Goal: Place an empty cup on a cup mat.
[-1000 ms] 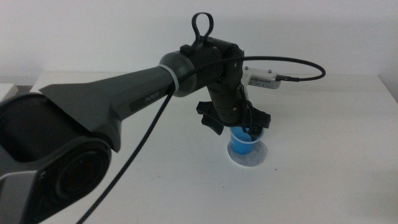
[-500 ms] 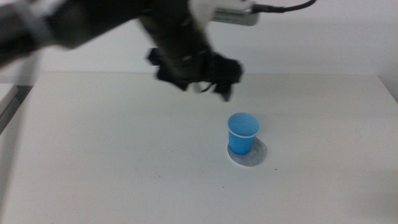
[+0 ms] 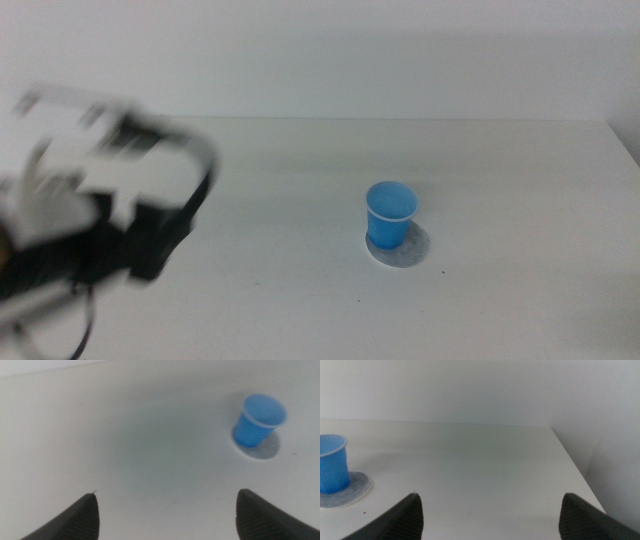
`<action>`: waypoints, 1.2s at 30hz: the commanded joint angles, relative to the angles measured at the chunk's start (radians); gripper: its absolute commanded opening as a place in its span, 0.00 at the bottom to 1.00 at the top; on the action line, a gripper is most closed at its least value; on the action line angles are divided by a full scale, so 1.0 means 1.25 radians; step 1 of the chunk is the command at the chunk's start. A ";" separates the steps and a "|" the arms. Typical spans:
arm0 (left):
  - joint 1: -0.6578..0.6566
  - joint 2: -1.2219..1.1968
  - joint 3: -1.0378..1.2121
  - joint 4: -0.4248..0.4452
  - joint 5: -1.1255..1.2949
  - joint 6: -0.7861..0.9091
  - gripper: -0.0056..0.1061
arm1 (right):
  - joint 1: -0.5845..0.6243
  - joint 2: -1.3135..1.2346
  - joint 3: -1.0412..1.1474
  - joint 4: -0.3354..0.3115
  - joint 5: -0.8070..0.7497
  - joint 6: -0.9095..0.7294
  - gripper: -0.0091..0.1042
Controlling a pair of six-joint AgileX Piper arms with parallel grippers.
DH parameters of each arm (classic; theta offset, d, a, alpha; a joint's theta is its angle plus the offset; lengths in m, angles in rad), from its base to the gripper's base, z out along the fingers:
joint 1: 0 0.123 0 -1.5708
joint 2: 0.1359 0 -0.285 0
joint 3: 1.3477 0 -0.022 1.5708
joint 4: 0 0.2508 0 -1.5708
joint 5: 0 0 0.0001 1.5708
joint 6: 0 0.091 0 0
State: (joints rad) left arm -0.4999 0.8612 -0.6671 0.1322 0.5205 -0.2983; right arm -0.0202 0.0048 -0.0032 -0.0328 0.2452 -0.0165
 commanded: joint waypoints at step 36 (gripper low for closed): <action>0.411 -0.689 0.534 -0.017 -0.343 0.005 0.89 | 0.001 -0.004 0.003 -0.008 -0.005 -0.003 0.90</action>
